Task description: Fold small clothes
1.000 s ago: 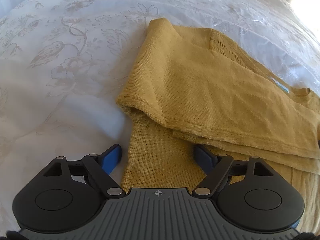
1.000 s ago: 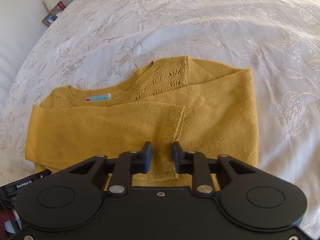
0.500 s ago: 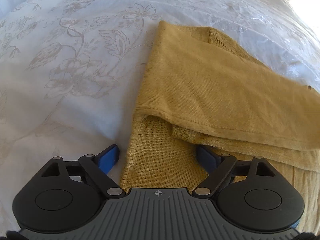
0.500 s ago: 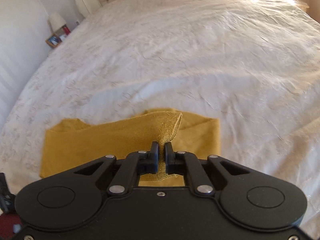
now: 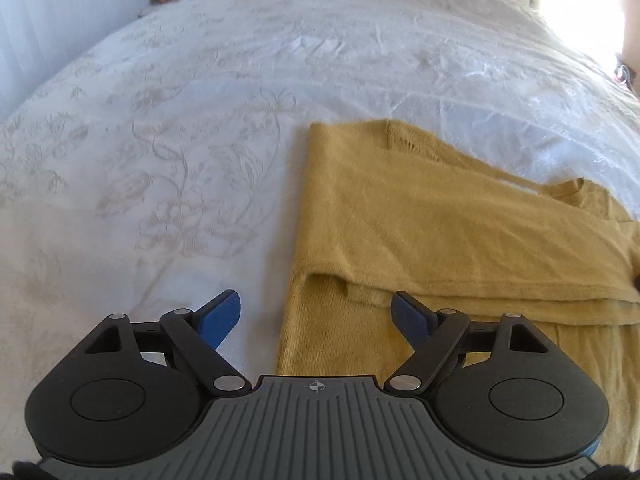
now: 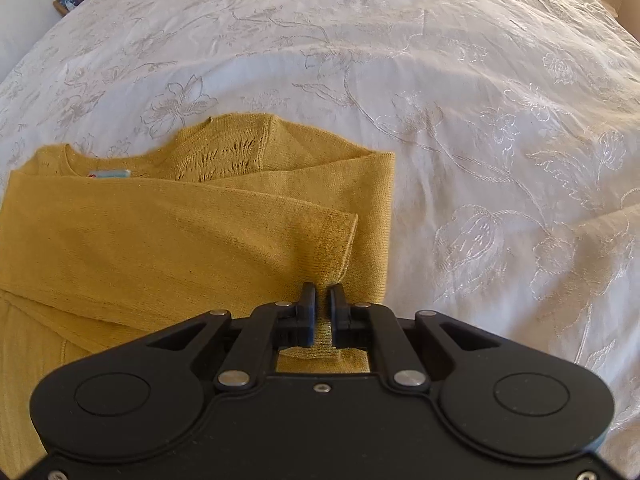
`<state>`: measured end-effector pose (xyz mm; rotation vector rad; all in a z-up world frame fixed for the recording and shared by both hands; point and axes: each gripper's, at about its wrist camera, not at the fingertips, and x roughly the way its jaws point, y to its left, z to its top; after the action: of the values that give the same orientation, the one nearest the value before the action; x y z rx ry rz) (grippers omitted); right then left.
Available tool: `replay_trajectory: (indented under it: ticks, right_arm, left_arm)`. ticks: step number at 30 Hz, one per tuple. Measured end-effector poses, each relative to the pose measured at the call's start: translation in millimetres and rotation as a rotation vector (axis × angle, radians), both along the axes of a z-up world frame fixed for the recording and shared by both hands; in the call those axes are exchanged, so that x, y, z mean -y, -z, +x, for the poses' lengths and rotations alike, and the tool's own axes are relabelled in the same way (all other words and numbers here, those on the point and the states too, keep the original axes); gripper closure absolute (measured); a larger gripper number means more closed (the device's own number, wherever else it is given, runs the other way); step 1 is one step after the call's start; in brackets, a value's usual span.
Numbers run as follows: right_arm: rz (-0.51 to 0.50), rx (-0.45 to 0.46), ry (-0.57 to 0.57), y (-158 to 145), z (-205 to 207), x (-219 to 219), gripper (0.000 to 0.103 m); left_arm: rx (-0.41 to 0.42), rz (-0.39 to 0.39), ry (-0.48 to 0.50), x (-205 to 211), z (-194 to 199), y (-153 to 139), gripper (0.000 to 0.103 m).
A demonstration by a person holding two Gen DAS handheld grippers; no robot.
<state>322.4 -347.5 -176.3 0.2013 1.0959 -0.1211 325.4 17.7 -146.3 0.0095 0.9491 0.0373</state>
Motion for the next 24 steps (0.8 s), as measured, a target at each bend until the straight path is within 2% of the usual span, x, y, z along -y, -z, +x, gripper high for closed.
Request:
replay_trajectory:
  ticks: [3,7,8,10,11,12,13,14,15,18,21,24]
  right_arm:
    - [-0.010,0.000,-0.003,1,1,-3,0.090]
    - [-0.007,0.006,0.029,1,-1,0,0.084]
    - [-0.006,0.008,0.038,1,-2,1,0.081]
    - [-0.022,0.007,0.057,2,-4,4,0.061]
    - [-0.030,0.006,0.064,2,-5,6,0.058]
    - [-0.037,0.001,0.072,3,-7,8,0.050]
    - [-0.037,0.001,0.079,4,-8,11,0.047]
    - [-0.032,0.002,0.086,4,-9,13,0.045]
    - [-0.030,0.002,0.094,5,-10,15,0.041]
    - [-0.038,0.004,0.114,5,-15,19,0.027]
    - [-0.016,0.003,0.127,3,-22,22,0.021]
    - [-0.001,0.020,0.127,-5,-35,21,0.017]
  left_arm:
    - [0.044,0.008,0.044,9,14,-12,0.020]
    - [0.044,0.018,0.058,16,47,-2,0.020]
    - [0.035,0.026,0.059,16,54,3,0.020]
    - [-0.009,0.038,0.056,15,63,17,0.020]
    - [-0.043,0.042,0.058,14,68,25,0.020]
    - [-0.100,0.053,0.060,10,70,35,0.020]
    - [-0.147,0.050,0.060,6,73,45,0.015]
    - [-0.151,0.023,0.046,0,73,51,0.005]
    - [-0.149,0.007,0.018,-7,72,54,0.000]
    - [-0.158,-0.042,0.003,-17,70,54,0.000]
    - [-0.167,-0.033,0.037,-17,64,46,0.000]
    - [-0.154,-0.060,0.037,-21,48,33,0.000]
